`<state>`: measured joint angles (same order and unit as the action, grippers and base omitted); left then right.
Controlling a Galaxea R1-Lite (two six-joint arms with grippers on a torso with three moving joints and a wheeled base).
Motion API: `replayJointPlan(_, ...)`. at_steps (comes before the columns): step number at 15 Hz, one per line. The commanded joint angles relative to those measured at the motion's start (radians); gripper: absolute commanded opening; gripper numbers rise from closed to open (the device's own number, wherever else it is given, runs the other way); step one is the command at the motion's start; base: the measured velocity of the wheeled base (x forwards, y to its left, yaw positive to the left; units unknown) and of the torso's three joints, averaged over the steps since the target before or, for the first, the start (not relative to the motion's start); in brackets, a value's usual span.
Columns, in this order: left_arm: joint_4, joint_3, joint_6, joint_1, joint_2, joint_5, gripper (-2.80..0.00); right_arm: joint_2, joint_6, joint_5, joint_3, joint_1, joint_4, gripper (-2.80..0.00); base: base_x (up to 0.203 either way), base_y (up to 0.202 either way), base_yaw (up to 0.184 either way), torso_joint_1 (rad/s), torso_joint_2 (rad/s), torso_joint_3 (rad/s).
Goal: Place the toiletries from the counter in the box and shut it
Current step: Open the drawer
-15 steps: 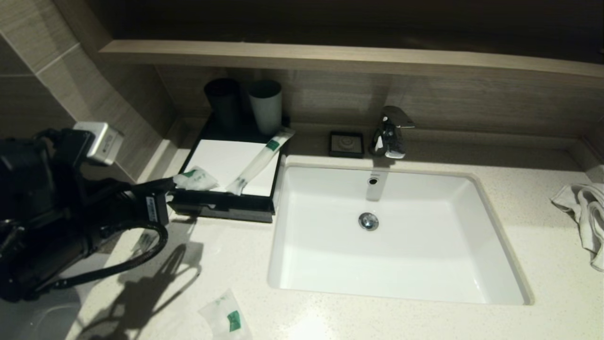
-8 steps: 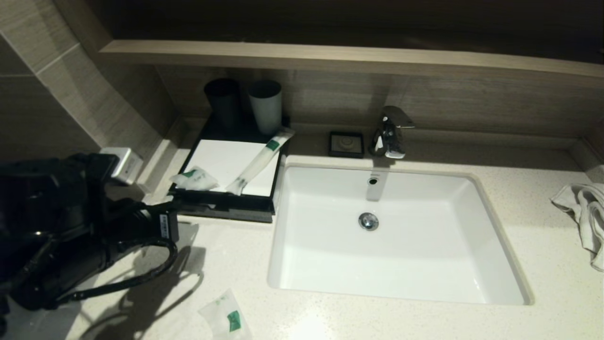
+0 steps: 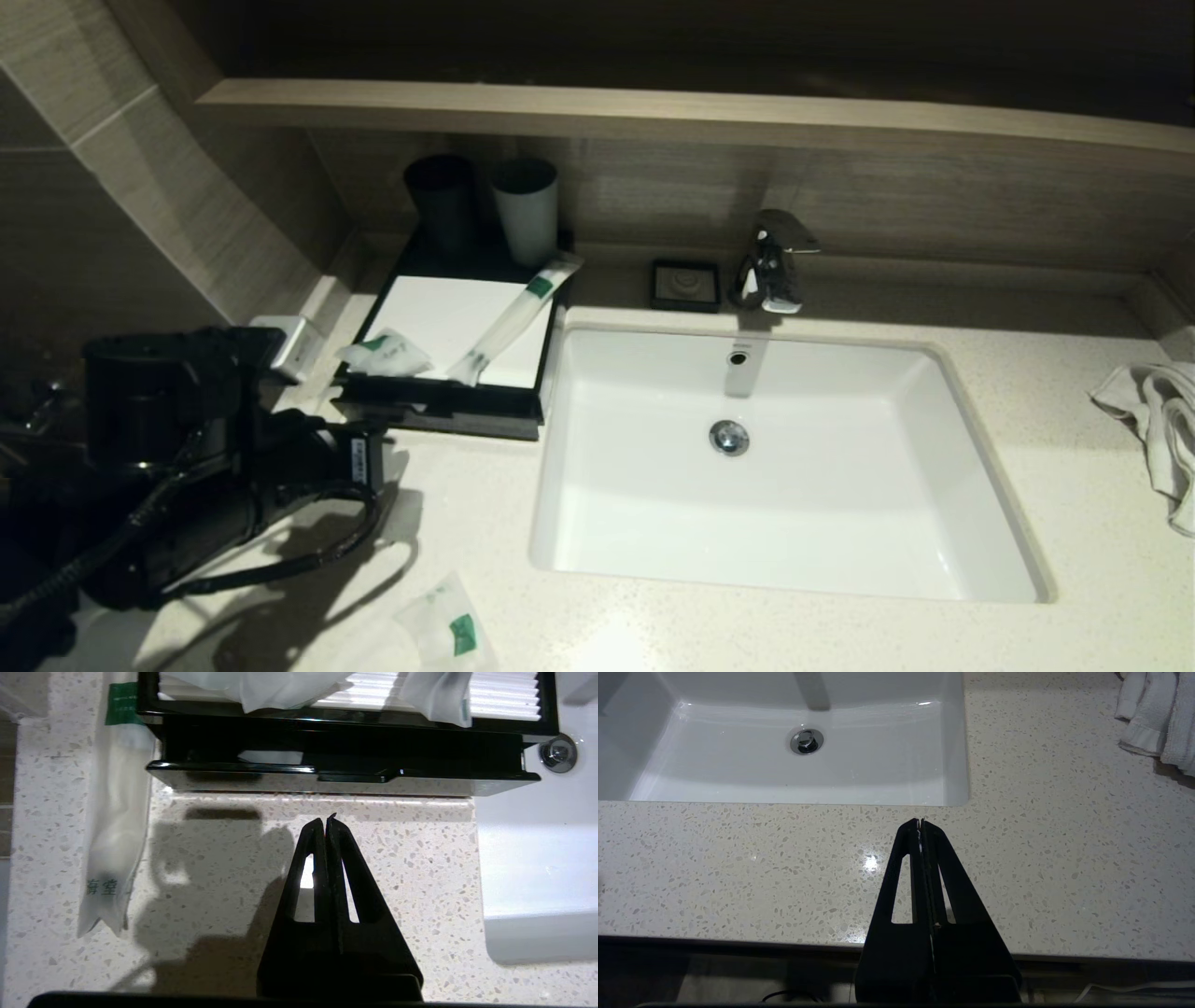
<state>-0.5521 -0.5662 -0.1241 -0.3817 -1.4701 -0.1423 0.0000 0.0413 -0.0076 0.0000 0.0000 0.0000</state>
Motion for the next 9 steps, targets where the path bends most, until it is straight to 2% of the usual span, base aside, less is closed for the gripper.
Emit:
replayJointPlan(1, -0.003, -0.008, -0.006, -0.030, -0.030, -0.002, -2.80, 0.001, 0.000, 0.000, 0.000, 0.000, 0.000, -2.80, 0.000, 0.000, 0.000, 0.000, 0.00, 0.000)
replayJointPlan(9, -0.006, -0.044, -0.006, -0.036, -0.090, -0.008, -2.80, 0.000, 0.000, 0.000, 0.000, 0.000, 0.000, -2.80, 0.000, 0.000, 0.000, 0.000, 0.00, 0.000)
